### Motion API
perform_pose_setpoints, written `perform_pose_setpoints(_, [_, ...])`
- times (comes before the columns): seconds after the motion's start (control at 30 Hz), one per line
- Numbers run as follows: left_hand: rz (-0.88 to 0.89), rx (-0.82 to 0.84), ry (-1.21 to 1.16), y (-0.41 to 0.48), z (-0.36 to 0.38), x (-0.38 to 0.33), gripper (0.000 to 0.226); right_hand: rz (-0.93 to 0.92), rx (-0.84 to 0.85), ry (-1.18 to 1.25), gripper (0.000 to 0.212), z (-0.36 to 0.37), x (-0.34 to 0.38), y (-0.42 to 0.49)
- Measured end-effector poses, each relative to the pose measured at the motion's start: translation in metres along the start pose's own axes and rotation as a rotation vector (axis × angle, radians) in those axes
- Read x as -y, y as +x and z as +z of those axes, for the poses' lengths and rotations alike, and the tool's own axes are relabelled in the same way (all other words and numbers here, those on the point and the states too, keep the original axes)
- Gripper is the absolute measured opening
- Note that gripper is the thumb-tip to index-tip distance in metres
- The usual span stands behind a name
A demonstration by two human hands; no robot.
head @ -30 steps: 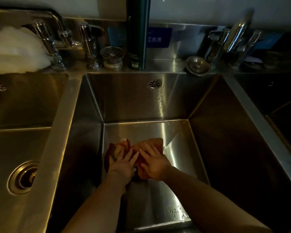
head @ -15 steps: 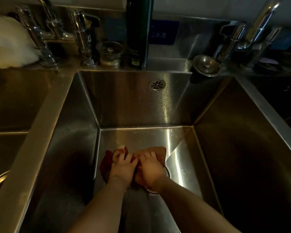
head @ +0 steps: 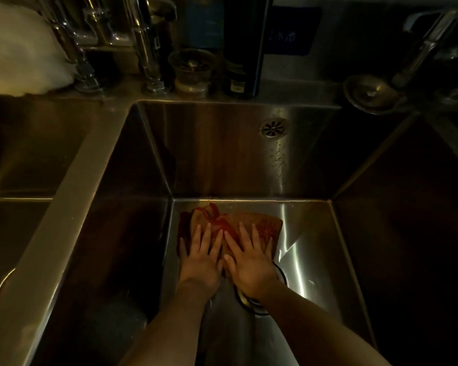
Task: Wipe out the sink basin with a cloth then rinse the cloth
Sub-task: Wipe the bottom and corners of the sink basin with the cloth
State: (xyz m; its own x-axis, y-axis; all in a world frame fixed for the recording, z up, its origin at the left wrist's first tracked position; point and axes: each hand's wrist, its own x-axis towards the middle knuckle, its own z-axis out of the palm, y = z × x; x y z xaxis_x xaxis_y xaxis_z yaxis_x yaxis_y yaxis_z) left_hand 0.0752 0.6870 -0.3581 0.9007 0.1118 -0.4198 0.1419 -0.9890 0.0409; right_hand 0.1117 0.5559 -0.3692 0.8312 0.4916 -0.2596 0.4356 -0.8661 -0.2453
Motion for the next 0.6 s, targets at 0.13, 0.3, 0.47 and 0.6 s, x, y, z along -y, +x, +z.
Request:
perform_pose_setpoints(0.13, [-0.002,-0.028,0.006,0.014,0.003,0.002,0.06,0.0,-0.004,0.012,0.054,0.002,-0.006,0.014])
perform_pose_setpoints(0.3, [-0.014,-0.063,-0.028,0.033,0.002,0.005,0.059,-0.042,-0.049,0.004,0.053,-0.001,-0.017,0.033])
perform_pose_setpoints(0.47, [-0.031,-0.072,-0.134,0.055,-0.012,0.005,0.056,-0.082,-0.055,-0.003,0.051,-0.012,-0.03,0.063])
perform_pose_setpoints(0.6, [-0.031,-0.091,-0.141,0.061,-0.011,0.007,0.055,-0.076,-0.079,-0.021,0.051,-0.009,-0.032,0.067])
